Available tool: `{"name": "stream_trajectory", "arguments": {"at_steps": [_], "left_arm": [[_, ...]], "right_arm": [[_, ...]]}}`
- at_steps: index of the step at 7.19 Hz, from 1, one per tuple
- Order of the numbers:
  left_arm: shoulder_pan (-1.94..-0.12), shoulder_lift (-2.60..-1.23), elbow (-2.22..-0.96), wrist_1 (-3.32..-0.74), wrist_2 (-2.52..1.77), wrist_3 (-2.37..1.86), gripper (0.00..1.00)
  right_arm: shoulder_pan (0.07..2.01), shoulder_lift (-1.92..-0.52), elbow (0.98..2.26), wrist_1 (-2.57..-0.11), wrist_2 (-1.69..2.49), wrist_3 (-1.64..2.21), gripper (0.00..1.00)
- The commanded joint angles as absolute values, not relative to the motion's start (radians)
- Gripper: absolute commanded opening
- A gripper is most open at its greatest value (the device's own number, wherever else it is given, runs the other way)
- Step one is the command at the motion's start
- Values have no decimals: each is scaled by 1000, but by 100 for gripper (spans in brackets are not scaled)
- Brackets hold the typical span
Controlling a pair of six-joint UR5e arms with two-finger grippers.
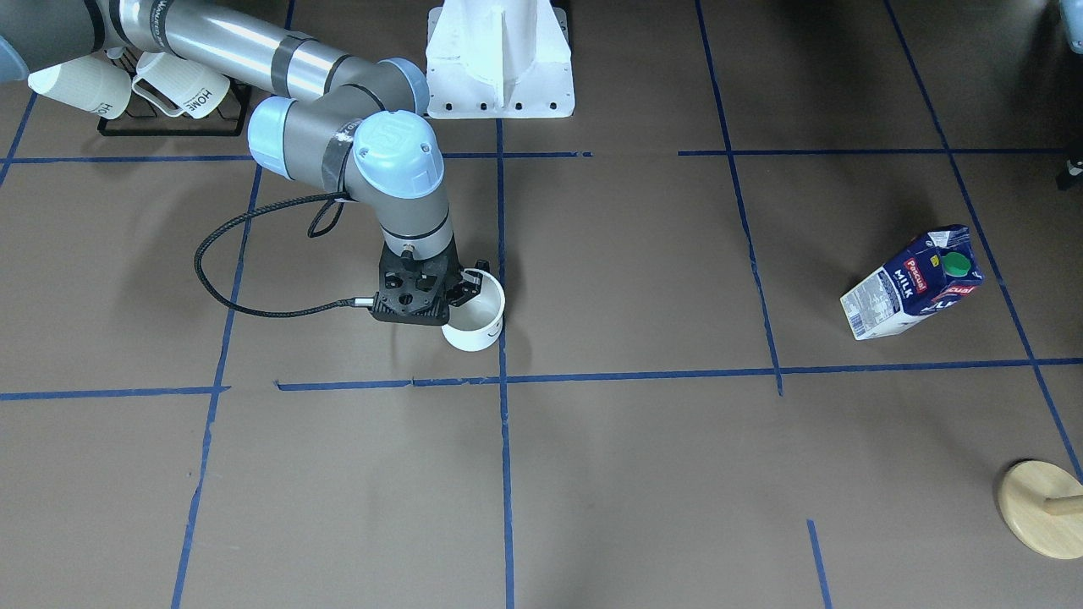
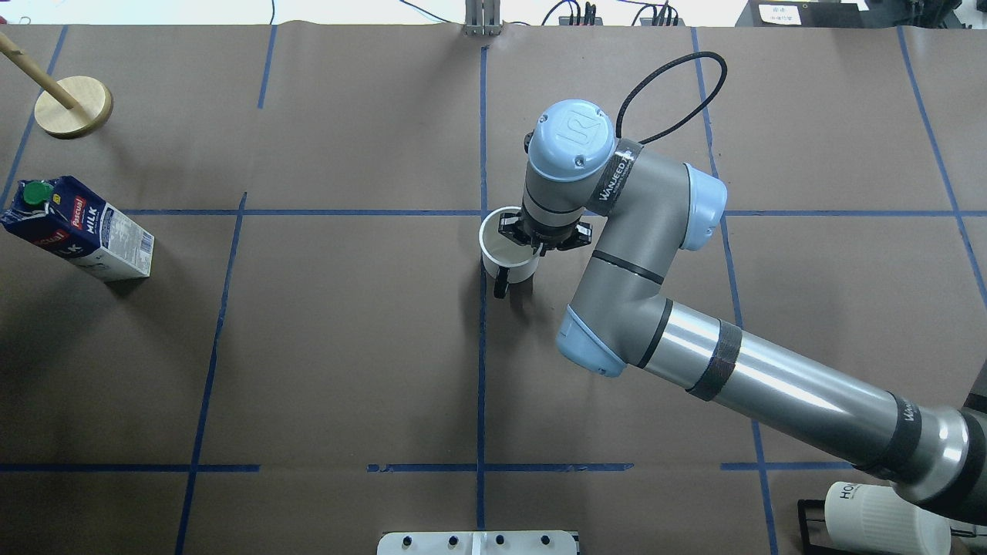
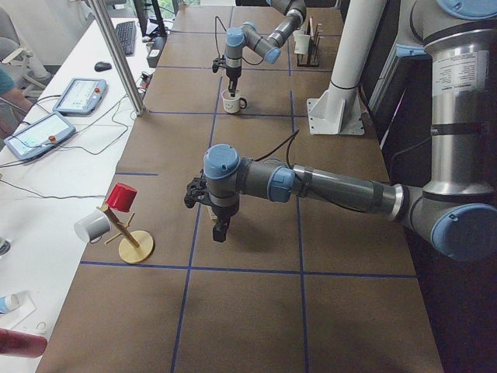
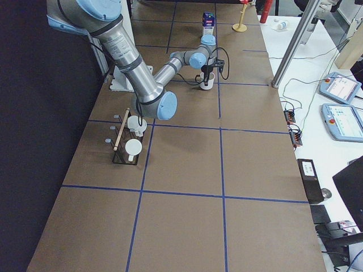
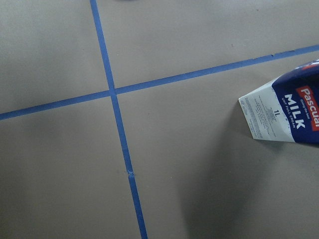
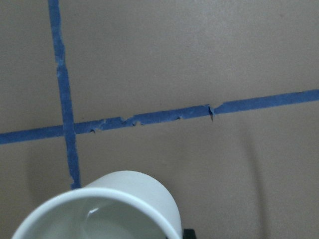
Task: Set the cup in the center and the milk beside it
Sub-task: 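Release the mug at center and raise the right gripper away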
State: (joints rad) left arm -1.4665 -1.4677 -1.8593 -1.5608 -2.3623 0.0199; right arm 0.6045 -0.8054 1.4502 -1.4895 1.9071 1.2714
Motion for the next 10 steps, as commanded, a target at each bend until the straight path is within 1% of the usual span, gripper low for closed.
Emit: {"name": "stream_trajectory", "arguments": {"at_steps": [1, 2, 3, 4, 6, 7, 9, 10], "left_arm": [[-1468, -1468, -1861, -1560, -2362, 20, 100], [-1468, -1468, -1861, -1560, -2361, 21, 100], [-1468, -1470, -1885, -1559, -2358, 21, 100], [-1468, -1485, -1899, -1562, -2350, 15, 100], [-1468, -1534, -1872, -1591, -2350, 9, 100], [-1467, -1576, -1829, -1582, -2359, 8, 100], [-1468, -1578, -1836, -1583, -2359, 8, 100], [-1467, -1585, -1853, -1594, -2362, 6, 100]], "right_arm": [[595, -805, 1459, -1488, 1904, 1273, 96], [603, -807, 1503, -1499, 1911, 1272, 99], [641, -807, 1563, -1505, 1919, 1263, 99], [714, -816, 1638, -1610, 1987, 1206, 99], [877, -860, 1699, -1779, 2055, 888, 99], [973, -926, 1709, -1790, 2125, 717, 99], [1194, -1116, 1732, -1787, 2266, 339, 99], [1260, -1215, 1761, -1784, 2298, 193, 99]]}}
